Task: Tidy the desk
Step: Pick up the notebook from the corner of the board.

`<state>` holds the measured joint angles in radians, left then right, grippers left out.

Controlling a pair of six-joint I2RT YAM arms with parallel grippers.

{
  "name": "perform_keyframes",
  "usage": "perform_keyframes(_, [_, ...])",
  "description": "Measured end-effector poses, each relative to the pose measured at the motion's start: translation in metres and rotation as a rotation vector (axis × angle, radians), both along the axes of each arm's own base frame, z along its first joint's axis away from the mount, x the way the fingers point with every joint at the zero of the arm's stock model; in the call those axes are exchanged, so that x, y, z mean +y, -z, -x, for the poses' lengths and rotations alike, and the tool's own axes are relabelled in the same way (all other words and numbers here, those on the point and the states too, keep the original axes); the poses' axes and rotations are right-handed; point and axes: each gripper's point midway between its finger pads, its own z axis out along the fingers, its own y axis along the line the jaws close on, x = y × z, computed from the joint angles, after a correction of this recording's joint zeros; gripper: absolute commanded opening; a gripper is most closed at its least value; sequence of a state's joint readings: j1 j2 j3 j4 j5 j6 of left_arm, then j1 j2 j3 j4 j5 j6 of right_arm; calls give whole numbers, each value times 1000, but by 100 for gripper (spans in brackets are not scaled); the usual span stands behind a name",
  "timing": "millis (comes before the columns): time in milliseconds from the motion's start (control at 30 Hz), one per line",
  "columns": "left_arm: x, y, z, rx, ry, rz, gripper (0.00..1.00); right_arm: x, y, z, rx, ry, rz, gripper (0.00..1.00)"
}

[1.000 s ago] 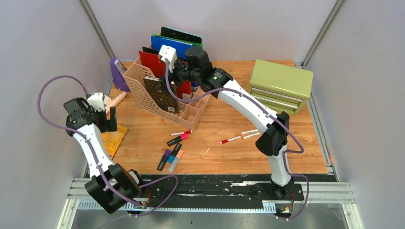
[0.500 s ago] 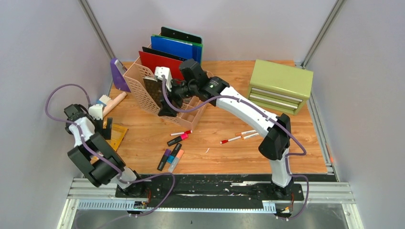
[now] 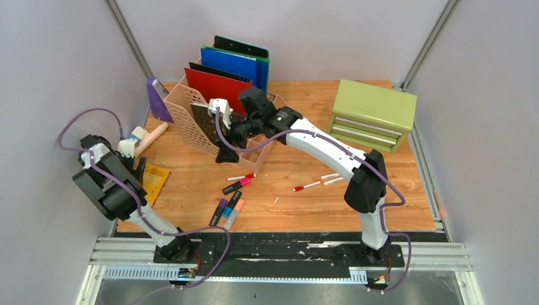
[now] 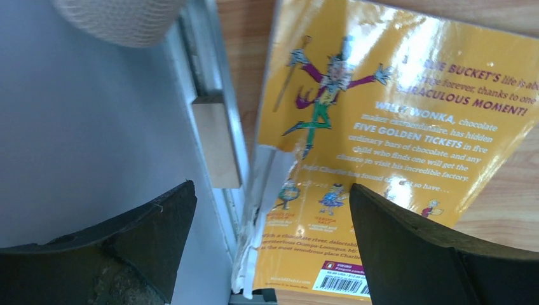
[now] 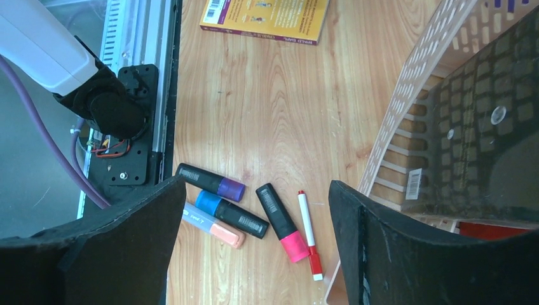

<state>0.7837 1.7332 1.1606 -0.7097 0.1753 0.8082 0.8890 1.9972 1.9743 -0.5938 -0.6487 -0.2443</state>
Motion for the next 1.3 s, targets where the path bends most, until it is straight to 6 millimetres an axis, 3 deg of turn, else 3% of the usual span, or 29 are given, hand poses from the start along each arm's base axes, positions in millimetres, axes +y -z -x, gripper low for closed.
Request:
perform_keyframes(100, [-11, 13, 5, 37, 45, 60, 95, -1, 6, 1, 9, 0, 11, 84])
perform_keyframes(400, [-28, 16, 8, 35, 116, 138, 84, -3, 14, 2, 21, 0, 26, 84])
perform_keyframes(767, [-71, 20, 20, 24, 138, 315, 59, -4, 21, 5, 43, 0, 37, 83])
perform_keyframes(900, [-79, 21, 22, 14, 121, 337, 42, -5, 25, 6, 56, 0, 44, 83])
perform_keyframes(1100, [-82, 18, 19, -9, 85, 358, 2, -6, 32, 9, 79, -1, 57, 83])
perform_keyframes(1300, [-90, 15, 16, -29, 64, 400, 0, -7, 36, 10, 88, 1, 63, 83])
